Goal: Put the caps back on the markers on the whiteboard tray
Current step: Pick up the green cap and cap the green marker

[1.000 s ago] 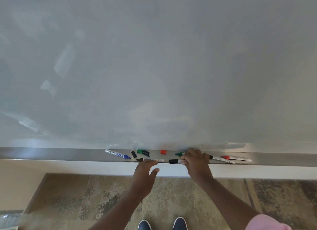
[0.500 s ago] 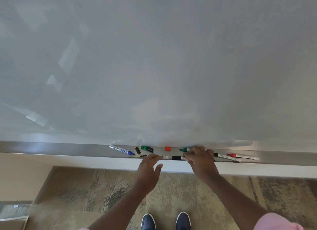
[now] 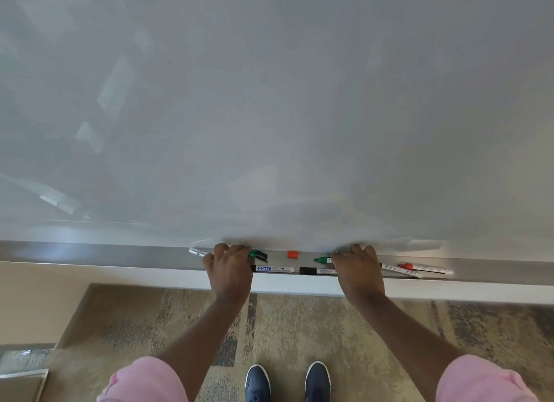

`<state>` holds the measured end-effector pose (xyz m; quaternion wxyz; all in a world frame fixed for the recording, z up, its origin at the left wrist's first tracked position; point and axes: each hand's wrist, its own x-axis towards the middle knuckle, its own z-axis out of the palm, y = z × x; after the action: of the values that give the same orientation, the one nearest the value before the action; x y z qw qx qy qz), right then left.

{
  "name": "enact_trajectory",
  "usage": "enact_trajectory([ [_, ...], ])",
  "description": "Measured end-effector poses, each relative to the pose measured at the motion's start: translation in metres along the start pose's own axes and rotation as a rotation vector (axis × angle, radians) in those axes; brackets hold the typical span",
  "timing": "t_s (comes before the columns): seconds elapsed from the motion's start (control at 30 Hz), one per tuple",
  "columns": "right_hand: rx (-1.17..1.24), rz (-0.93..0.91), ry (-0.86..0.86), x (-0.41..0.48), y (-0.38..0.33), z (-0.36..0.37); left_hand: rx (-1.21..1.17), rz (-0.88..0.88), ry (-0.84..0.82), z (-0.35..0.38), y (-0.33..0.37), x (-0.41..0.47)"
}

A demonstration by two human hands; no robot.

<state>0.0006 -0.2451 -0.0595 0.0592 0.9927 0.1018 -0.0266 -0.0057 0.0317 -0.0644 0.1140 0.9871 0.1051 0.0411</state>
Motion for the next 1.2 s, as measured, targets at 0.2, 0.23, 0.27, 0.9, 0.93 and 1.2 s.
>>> enact_trajectory([
  [0.2, -0.067, 0.022, -0.071, 0.002, -0.009, -0.008, 0.140, 0.049, -0.030, 0.003, -0.002, 0.003],
  [0.23, -0.070, 0.023, -0.071, 0.002, -0.008, -0.008, 0.151, 0.055, -0.034, 0.003, -0.002, 0.004],
  [0.27, -0.071, 0.021, -0.074, 0.003, -0.008, -0.009, 0.158, 0.063, -0.040, 0.004, -0.001, 0.004],
  [0.9, 0.263, -0.106, 0.396, -0.020, 0.002, -0.024, -0.729, -0.093, -0.116, -0.036, 0.011, -0.004],
  [0.93, 0.346, -0.113, 0.422, -0.024, -0.002, -0.033, -0.840, -0.111, -0.146, -0.045, 0.014, -0.006],
  [1.2, 0.629, -0.083, 0.421, -0.049, -0.028, -0.109, -1.278, -0.107, -0.273, -0.101, 0.032, -0.024],
])
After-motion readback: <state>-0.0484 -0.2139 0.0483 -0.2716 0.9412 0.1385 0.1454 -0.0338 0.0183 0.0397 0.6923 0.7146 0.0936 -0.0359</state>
